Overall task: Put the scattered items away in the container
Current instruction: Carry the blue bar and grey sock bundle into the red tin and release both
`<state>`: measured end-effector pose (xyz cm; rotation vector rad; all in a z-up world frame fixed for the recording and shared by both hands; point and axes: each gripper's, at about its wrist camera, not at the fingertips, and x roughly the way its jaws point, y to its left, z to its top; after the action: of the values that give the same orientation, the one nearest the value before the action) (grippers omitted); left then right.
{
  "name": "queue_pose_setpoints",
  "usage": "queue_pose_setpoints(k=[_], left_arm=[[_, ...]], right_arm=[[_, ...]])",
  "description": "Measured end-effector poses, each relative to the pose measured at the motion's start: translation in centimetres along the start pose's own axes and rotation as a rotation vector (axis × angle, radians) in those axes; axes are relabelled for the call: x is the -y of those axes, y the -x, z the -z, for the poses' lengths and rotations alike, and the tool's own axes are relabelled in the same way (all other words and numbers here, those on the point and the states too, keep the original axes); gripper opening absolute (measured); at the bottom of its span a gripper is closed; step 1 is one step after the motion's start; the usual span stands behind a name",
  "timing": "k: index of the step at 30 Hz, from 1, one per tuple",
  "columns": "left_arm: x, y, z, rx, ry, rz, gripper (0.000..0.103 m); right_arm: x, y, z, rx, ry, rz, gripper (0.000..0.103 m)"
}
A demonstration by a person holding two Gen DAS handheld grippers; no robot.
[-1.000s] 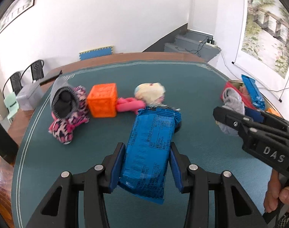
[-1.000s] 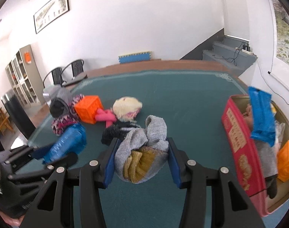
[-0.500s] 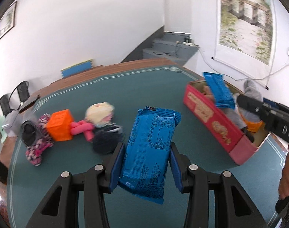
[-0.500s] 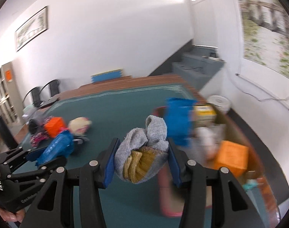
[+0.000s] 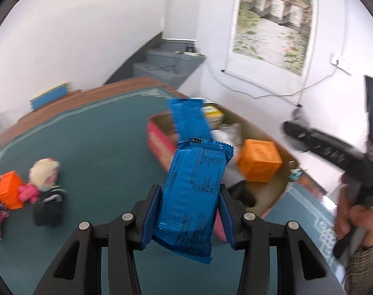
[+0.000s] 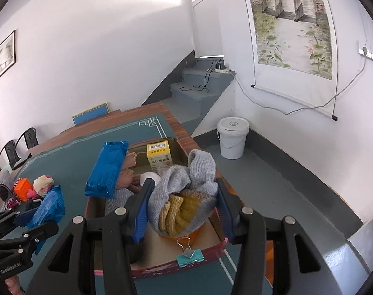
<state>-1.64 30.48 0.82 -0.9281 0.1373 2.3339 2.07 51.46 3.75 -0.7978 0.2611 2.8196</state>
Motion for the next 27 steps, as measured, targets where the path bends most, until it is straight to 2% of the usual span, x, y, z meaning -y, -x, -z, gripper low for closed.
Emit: queue_pose_setpoints(k=[4, 12, 16, 18, 22, 27], left_arm=[[2.0, -0.6, -0.7, -0.007, -0.013, 0.090, 0.047], [4.5, -3.6, -2.3, -0.026, -0.016, 0.155, 0.047], [5.3, -3.9, -2.0, -0.006, -0.058, 0.143, 0.048], [5.5, -3.5, -1.9, 0.017, -0.077, 0.121, 0.064], [4.5, -2.4, -2.2, 0.039, -0.041, 0.130, 0.065], [2.9, -1.8, -2.1, 0.031, -0.020, 0.093, 0.065]], right_arm=[[0.0, -0.3, 0.4, -0.012, 0.009, -0.021, 0.052], [2.0, -0.1, 1.1, -0.007, -0.034, -0.008, 0.052], [2.7, 0.2, 1.2, -0.005, -0.044, 0.002, 0.052], [2.9, 0.4, 1.2, -0.001, -0.045, 0.003, 0.052], [2.4, 0.2, 0.6, 0.009, -0.046, -0.012, 0.052], [0.0, -1.4, -0.6, -0.002, -0.009, -0.048, 0.052]])
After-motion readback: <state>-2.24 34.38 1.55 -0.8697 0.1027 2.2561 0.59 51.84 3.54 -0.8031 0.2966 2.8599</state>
